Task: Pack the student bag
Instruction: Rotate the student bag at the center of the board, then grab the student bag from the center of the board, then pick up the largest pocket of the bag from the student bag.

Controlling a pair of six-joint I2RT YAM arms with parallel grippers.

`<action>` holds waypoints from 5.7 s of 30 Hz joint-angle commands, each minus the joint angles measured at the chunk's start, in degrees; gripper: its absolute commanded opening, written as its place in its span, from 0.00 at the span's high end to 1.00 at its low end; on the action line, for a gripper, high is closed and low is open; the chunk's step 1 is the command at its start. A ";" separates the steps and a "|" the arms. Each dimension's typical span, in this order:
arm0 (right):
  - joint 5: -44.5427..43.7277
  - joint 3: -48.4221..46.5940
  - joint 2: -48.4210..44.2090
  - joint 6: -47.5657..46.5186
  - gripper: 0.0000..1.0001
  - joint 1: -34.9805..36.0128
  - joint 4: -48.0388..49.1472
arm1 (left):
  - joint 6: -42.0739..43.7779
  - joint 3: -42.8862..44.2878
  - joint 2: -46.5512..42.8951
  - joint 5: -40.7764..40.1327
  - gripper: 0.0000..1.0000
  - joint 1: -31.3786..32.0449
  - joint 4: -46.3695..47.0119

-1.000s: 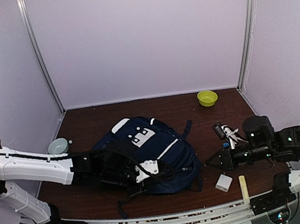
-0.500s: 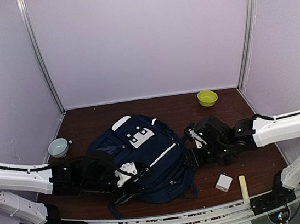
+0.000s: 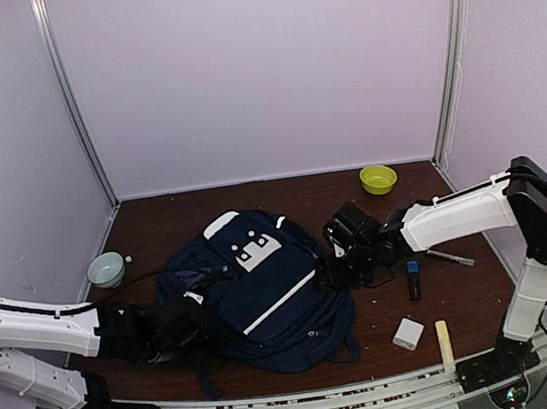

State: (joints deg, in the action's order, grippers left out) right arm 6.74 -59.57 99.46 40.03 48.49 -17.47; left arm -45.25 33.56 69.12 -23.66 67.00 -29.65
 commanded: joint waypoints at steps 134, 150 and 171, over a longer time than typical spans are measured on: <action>-38.42 12.89 -8.39 -15.60 0.63 35.89 30.50 | 43.60 45.12 22.94 5.85 1.00 -3.85 8.38; -39.66 12.53 -6.25 -16.23 0.83 35.57 28.43 | 43.56 45.17 21.60 6.75 1.00 -5.82 8.91; -37.18 14.05 -7.83 -15.68 1.00 32.46 28.06 | 43.47 44.95 20.71 7.20 1.00 -6.36 8.29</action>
State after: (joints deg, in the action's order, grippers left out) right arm -30.61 -46.37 94.52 24.34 81.54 11.79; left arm -1.06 75.68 92.66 -14.61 61.56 -26.79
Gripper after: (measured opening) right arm 0.043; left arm 0.027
